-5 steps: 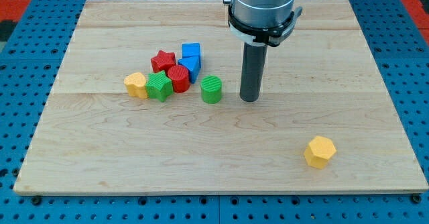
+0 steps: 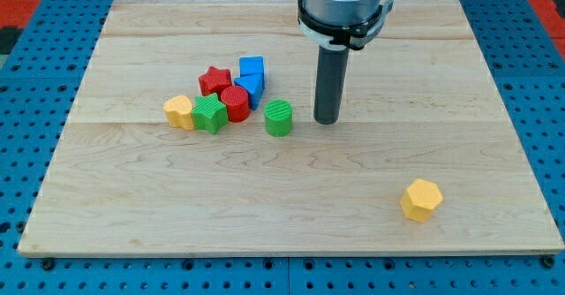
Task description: Place the arm towards the top left of the yellow hexagon
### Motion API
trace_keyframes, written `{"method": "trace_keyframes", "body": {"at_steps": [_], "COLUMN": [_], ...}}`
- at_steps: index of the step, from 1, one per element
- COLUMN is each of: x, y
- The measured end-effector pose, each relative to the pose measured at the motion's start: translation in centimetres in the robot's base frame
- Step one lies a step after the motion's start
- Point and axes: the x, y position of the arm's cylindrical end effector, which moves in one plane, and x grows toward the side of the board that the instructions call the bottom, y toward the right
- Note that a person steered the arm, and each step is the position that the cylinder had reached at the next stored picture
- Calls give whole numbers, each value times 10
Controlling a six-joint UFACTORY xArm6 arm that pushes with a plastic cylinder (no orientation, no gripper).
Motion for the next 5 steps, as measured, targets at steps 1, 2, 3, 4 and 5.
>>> {"method": "trace_keyframes", "body": {"at_steps": [1,2,3,4,5], "x": [-3,-8,-13,-13,-13], "y": [0,0,0,4,6]}}
